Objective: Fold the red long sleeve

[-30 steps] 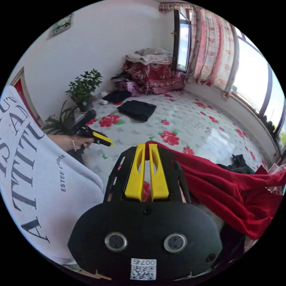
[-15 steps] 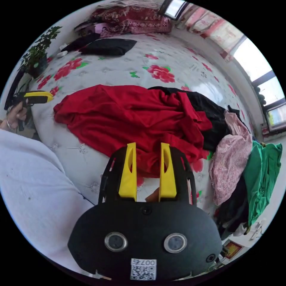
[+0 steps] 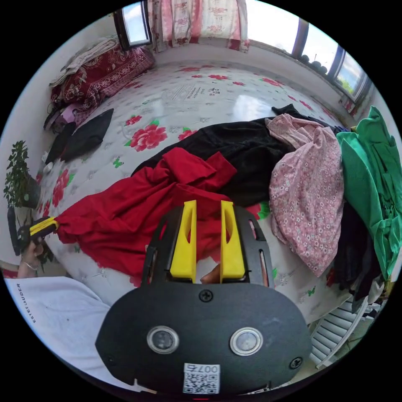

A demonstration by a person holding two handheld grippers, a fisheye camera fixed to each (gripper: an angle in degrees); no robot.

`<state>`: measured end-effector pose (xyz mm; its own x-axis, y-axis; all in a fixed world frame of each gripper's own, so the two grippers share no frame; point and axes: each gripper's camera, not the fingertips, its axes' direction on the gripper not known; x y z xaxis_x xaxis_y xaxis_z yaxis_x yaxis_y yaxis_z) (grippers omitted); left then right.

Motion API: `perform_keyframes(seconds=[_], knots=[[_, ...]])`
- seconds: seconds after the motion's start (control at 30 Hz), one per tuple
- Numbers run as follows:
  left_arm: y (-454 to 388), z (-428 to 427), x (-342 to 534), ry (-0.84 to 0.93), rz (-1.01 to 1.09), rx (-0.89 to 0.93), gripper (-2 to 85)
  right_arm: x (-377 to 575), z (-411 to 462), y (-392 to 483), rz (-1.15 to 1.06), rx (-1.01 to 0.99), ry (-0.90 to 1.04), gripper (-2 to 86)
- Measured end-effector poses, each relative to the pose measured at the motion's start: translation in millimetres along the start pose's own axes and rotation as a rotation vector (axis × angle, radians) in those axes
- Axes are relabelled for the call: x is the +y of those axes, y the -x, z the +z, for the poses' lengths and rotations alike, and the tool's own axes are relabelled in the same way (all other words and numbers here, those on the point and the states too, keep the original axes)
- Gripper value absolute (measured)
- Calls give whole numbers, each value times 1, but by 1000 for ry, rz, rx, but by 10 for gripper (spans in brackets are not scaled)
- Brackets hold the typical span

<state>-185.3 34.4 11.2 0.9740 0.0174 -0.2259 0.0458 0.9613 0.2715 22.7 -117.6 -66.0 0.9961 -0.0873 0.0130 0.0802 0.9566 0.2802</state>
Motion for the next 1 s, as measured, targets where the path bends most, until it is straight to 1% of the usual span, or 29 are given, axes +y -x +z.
perform_keyframes(seconds=[0.03, 0.1, 0.13, 0.17, 0.2, 0.3, 0.33, 0.37, 0.4, 0.47, 0.5, 0.53, 0.57, 0.6, 0.67, 0.7, 0.73, 0.77, 0.8, 0.83, 0.9, 0.97, 1.0], knots=[[16, -20, 6, -47, -62, 41, -9, -10, 6, -12, 32, 9, 6, 40], [70, -108, 42, -301, -282, 138, -10, -25, 20, -28, 81, 21, 24, 41], [79, -131, 53, -376, -320, 147, -10, -35, 31, -35, 104, 14, 39, 42], [90, -176, 74, -530, -364, 132, -10, -46, 44, -37, 109, 3, 63, 44], [93, -214, 91, -657, -375, 98, -9, -51, 51, -35, 102, -5, 74, 46], [83, -271, 113, -815, -352, 31, -9, -70, 93, -8, -17, -34, 168, 45], [79, -275, 113, -821, -348, 20, -9, -70, 99, 4, -62, 14, 132, 39], [73, -277, 112, -809, -352, -14, -9, -67, 101, 16, -161, 54, 102, 29], [68, -273, 109, -777, -365, -47, -9, -67, 104, 21, -215, 72, 120, 25], [61, -262, 105, -730, -379, -64, -9, -62, 107, 20, -388, 214, 167, 11], [58, -255, 104, -714, -377, -64, -9, -60, 107, 12, -404, 260, 175, 9], [56, -253, 103, -708, -370, -63, -9, -53, 105, -19, -387, 381, 177, 7], [54, -248, 101, -691, -349, -58, -9, -47, 98, -65, -291, 469, 189, 7], [54, -244, 98, -674, -320, -49, -9, -43, 93, -92, -215, 493, 203, 7], [55, -238, 92, -650, -265, -12, -9, -10, 54, -201, 142, 534, 209, 10], [57, -233, 88, -644, -233, 28, -9, 1, 42, -221, 208, 526, 199, 12], [58, -230, 87, -647, -219, 52, -9, 23, 19, -248, 296, 476, 170, 17], [61, -222, 82, -648, -187, 112, -9, 45, -3, -259, 349, 455, 129, 25], [65, -212, 75, -642, -151, 189, -9, 54, -13, -258, 352, 452, 99, 29], [67, -206, 71, -635, -130, 230, -9, 72, -32, -247, 331, 438, 32, 38], [68, -185, 53, -601, -30, 378, -9, 93, -56, -213, 268, 335, -77, 52], [63, -173, 38, -565, 60, 471, -9, 115, -78, -143, 95, 49, -228, 68], [57, -167, 30, -541, 123, 521, -9, 119, -82, -121, 43, -29, -264, 72]])
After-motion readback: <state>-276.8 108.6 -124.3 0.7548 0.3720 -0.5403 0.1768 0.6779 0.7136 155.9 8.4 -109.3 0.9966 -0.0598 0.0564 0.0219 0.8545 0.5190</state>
